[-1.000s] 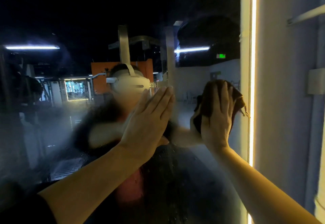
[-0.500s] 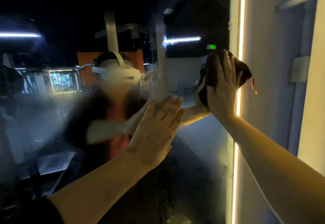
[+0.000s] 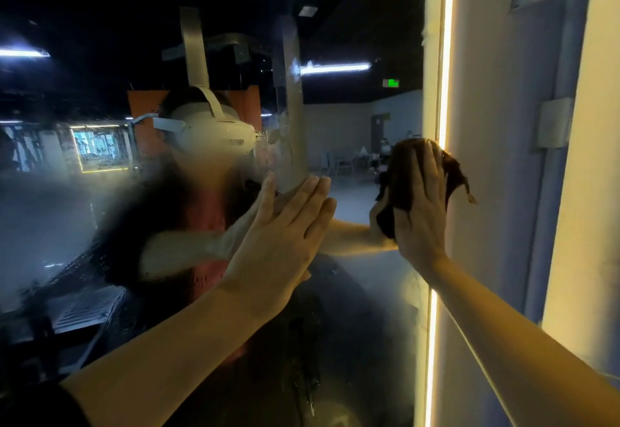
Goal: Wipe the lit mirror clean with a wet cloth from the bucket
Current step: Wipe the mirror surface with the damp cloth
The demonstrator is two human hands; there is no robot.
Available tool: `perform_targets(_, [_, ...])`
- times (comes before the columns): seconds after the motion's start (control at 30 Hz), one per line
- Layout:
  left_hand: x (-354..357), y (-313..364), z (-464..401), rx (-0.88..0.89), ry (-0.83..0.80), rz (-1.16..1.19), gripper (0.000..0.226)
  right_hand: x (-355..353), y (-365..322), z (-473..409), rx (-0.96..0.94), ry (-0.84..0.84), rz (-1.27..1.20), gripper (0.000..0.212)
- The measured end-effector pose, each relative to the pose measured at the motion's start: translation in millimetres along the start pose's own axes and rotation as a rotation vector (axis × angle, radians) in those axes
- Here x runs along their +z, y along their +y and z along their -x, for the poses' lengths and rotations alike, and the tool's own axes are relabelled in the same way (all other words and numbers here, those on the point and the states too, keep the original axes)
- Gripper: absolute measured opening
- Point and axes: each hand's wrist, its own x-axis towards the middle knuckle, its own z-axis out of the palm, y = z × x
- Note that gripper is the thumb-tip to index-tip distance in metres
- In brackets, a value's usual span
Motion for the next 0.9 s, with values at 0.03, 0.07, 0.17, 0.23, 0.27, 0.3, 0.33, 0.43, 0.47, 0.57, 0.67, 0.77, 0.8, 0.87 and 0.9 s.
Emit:
perform_targets(0.03, [0.4, 0.1, 0.1, 0.001, 0.008, 0.007, 0.102, 0.1, 1.8, -6.6, 0.005, 0.021, -0.015, 0.045])
perform_targets(0.07, [2.1, -1.4, -0.4, 0.008, 0.014, 0.021, 0.099, 0.2, 3.0, -9.4, 0.018, 0.039, -0.026, 0.045])
perform_targets(0.17, [5.0, -6.5, -1.0, 0.013, 0.009, 0.037, 0.093, 0.4, 3.1, 9.4, 0.033, 0.034, -0.011, 0.046])
perform_targets(0.23, [5.6, -5.3, -0.7, 0.014, 0.005, 0.044, 0.093, -1.0, 3.0, 37.8, 0.059, -0.003, -0.007, 0.050])
perform_targets(0.27, [4.7, -2.9, 0.0, 0.004, 0.011, 0.038, 0.095, -2.1, 2.2, 52.5, 0.071, -0.027, -0.002, 0.050])
perform_targets(0.3, [5.7, -1.8, 0.7, -0.004, 0.015, 0.024, 0.098, -2.9, 0.3, 64.5, 0.074, -0.044, 0.007, 0.050])
perform_targets(0.33, [4.0, -0.2, 1.2, -0.009, 0.020, 0.010, 0.099, -3.7, -0.8, 71.9, 0.074, -0.051, 0.017, 0.050])
perform_targets(0.43, [2.9, -3.7, -0.3, 0.003, 0.005, 0.022, 0.093, -4.1, -4.6, 59.1, 0.076, -0.055, -0.001, 0.051])
perform_targets(0.47, [3.6, -6.6, -1.5, 0.005, -0.011, 0.032, 0.090, -2.5, -4.9, 46.6, 0.071, -0.044, 0.000, 0.049])
perform_targets(0.57, [6.8, -9.5, -3.8, 0.011, -0.046, 0.030, 0.088, 5.2, -2.4, 10.9, 0.107, 0.008, 0.040, 0.053])
perform_targets(0.67, [1.9, -2.4, -0.5, 0.013, -0.025, -0.001, 0.086, 7.5, -13.2, 21.6, 0.139, 0.023, 0.031, 0.055])
perform_targets(0.77, [-10.6, 0.4, 10.5, 0.001, 0.059, 0.050, 0.101, 5.6, -38.0, 77.2, 0.106, -0.100, -0.005, 0.064])
perform_targets(0.8, [-13.8, -1.5, 16.3, -0.001, 0.097, 0.080, 0.102, 2.7, -48.4, 90.8, 0.140, -0.155, -0.055, 0.071])
perform_targets(0.87, [-15.2, -8.7, 29.7, -0.017, 0.148, 0.108, 0.102, -1.2, -61.2, 92.0, 0.178, -0.220, -0.141, 0.085])
perform_targets(0.9, [-15.8, -13.6, 35.6, -0.029, 0.159, 0.102, 0.102, -0.5, -64.5, 80.4, 0.171, -0.220, -0.158, 0.088])
